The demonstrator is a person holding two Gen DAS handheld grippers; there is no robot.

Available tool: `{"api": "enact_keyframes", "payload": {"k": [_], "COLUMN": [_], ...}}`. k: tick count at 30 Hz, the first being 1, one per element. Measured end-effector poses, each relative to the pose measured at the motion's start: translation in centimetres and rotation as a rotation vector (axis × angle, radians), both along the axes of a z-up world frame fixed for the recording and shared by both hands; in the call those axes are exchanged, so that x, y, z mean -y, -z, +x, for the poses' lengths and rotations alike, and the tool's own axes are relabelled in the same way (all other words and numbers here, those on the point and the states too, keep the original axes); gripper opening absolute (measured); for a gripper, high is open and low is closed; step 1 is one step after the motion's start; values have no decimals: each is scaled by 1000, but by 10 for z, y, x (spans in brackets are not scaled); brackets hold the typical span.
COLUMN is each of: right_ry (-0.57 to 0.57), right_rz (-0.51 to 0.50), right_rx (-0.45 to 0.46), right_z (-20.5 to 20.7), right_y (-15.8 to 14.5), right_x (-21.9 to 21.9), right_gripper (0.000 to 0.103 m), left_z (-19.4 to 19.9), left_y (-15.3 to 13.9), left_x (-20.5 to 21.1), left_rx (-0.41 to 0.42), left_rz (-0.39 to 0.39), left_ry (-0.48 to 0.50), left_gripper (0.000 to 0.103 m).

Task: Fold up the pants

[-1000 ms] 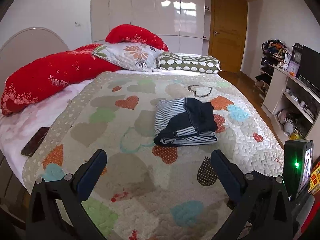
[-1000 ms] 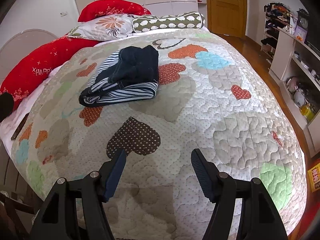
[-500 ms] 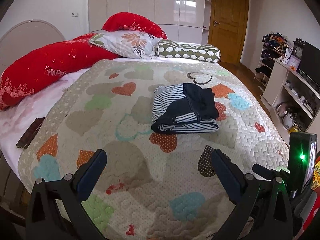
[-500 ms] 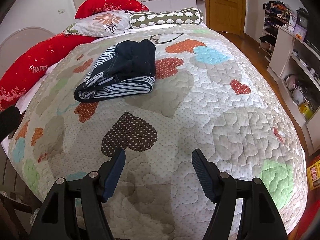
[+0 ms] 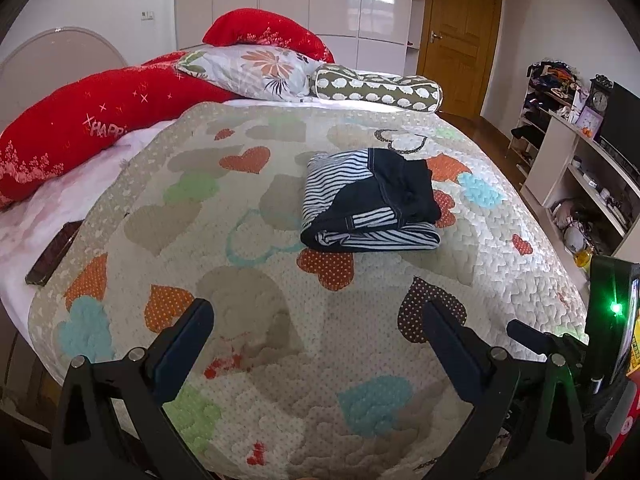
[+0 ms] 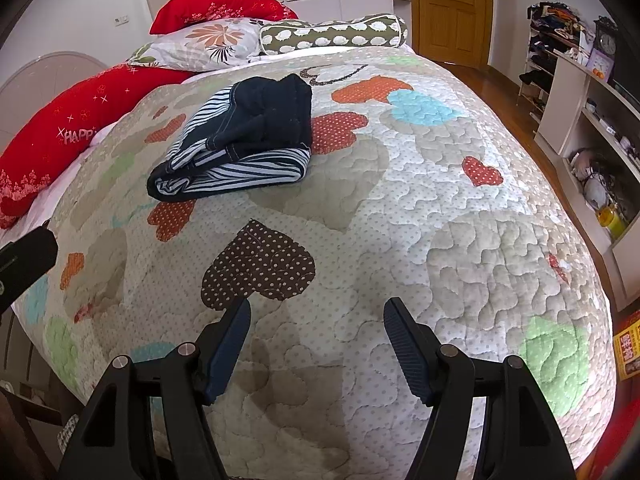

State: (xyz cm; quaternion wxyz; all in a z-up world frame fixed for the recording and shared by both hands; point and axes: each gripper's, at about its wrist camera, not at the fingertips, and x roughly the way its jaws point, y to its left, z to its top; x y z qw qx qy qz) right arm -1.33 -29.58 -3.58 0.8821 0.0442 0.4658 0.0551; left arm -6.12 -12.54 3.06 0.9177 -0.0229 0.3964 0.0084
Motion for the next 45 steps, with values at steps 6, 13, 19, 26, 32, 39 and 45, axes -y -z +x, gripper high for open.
{"api": "enact_keyframes", "payload": {"k": [6,13,19,26,32,39,45], "right_ry": [-2,-2,-4,-16,-17,-25,-35], "right_rz": [-2,-5,-7,-15,-17,-26,-33], "right_rx": [-1,-1,-1,-2,-1,9,9], "right_z": [0,0,1,3,3,1,1], "right_y": [1,2,2,4,4,3,3], "right_x": [-1,-1,-1,-2,-2,-5,-6], "right_gripper": [73,73,73,73,74,75,75], "left_z": [2,4,6,6,7,7,7], "left_y": [4,8,13,15,20,22,23], "left_x": [-1,-2,-4,-5,-5,-5,-4], "left_rx": [-18,-35,-60,-67,-84,-89,-94], "left_rz": [-8,-11,-36,-44,-56,-62,-59], "left_ry": [-2,-2,-1,-2,2,8,6], "left_gripper": [103,103,103,103,103,103,103]}}
